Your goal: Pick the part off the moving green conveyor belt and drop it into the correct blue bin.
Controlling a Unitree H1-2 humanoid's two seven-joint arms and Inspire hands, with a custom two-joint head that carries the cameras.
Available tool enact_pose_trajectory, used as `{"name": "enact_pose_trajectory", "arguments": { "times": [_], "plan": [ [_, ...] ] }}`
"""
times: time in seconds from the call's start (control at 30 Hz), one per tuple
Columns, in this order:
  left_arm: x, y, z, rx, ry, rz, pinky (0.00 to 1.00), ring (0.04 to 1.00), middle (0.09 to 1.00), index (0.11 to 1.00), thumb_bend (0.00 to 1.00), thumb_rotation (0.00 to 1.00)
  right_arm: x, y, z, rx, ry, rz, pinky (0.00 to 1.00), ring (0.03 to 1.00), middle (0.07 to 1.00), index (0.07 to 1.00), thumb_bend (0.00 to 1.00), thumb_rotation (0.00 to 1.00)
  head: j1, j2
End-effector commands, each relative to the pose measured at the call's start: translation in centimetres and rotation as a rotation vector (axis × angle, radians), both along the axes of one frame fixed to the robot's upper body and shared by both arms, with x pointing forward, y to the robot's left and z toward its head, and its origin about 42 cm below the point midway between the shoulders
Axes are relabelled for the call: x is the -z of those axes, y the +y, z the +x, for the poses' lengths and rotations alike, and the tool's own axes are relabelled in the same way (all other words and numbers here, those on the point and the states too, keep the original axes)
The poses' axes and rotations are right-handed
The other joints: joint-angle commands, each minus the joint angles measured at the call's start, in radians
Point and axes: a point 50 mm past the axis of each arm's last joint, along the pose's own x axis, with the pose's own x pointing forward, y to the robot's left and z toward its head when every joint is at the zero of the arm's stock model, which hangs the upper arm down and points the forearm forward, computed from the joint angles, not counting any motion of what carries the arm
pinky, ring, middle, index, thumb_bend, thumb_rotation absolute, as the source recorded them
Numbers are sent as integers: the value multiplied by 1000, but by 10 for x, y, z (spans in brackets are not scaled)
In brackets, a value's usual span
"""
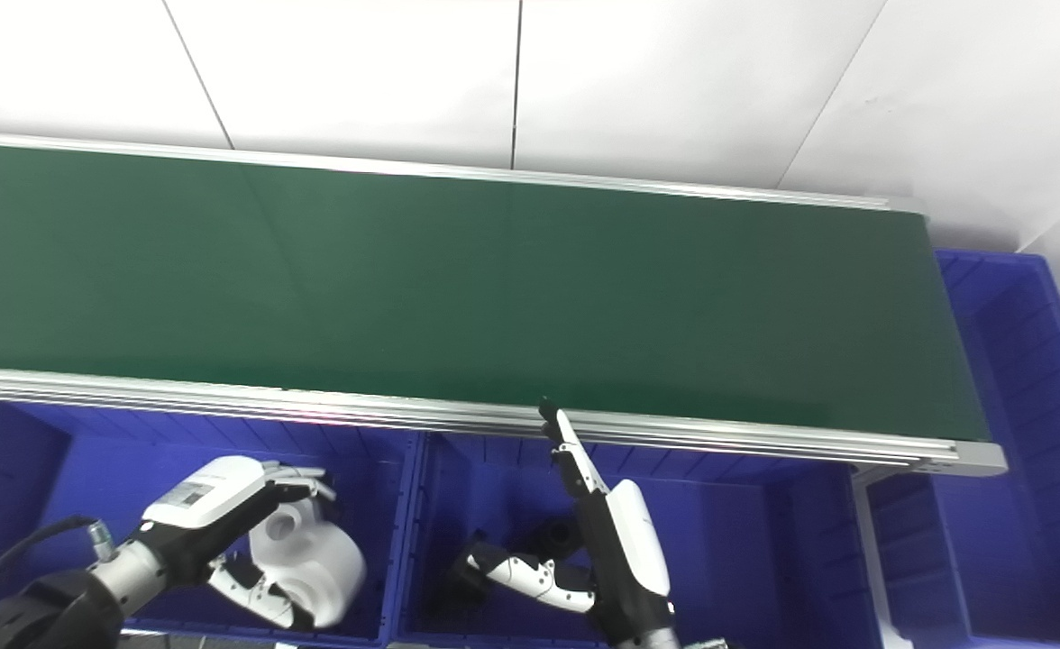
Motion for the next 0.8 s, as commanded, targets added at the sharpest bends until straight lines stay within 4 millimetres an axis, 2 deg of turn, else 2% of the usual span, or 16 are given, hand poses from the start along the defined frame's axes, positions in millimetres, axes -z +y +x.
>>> {"name": "enact_pose_trajectory", "arguments": {
  "times": [0.0, 0.1, 0.2, 0.3, 0.33, 0.4, 0.43, 0.47, 0.67, 0.77],
  "plan": [
    [-11, 0, 5, 0, -32, 7, 968, 925, 926, 870, 895, 955, -11, 3, 1, 14, -39, 21, 863, 930, 969, 1000, 764, 661, 0, 1],
    [-13, 5, 0, -11, -43, -27, 996, 974, 986, 923, 957, 995, -12, 3, -1, 11, -37, 20, 863, 933, 971, 1000, 764, 667, 0, 4],
    [-12, 8, -7, -31, -57, -116, 993, 982, 999, 959, 974, 981, -12, 3, -2, 8, -35, 27, 867, 933, 971, 1000, 769, 665, -1, 4],
    [-9, 8, -11, -61, -82, -225, 942, 945, 984, 952, 940, 916, -12, 4, -3, 6, -32, 28, 866, 934, 973, 1000, 772, 669, -1, 5],
    [-8, 8, -13, -95, -83, -290, 892, 919, 968, 945, 933, 885, -12, 4, -3, 6, -29, 33, 872, 937, 974, 1000, 773, 661, -4, 5],
    [-5, 7, -16, -153, -91, -422, 864, 906, 960, 942, 933, 871, -13, 5, -4, 6, -23, 45, 875, 939, 974, 1000, 773, 655, -8, 8],
    [-4, 7, -17, -176, -99, -481, 798, 880, 941, 927, 918, 850, -13, 5, -4, 7, -20, 50, 879, 942, 975, 1000, 778, 650, -8, 8],
    [-2, 6, -18, -187, -118, -552, 776, 871, 935, 921, 913, 842, -13, 5, -5, 5, -24, 47, 881, 943, 975, 1000, 779, 648, -13, 7],
    [7, 1, -22, -279, -163, -815, 833, 871, 897, 894, 863, 810, -14, 6, -8, 7, -12, 43, 856, 937, 975, 1000, 774, 628, -31, 7],
    [9, 0, -24, -351, -127, -927, 811, 859, 890, 888, 872, 777, -15, 7, -10, 2, -3, 35, 848, 934, 976, 1000, 777, 634, -70, 4]
  ]
}}
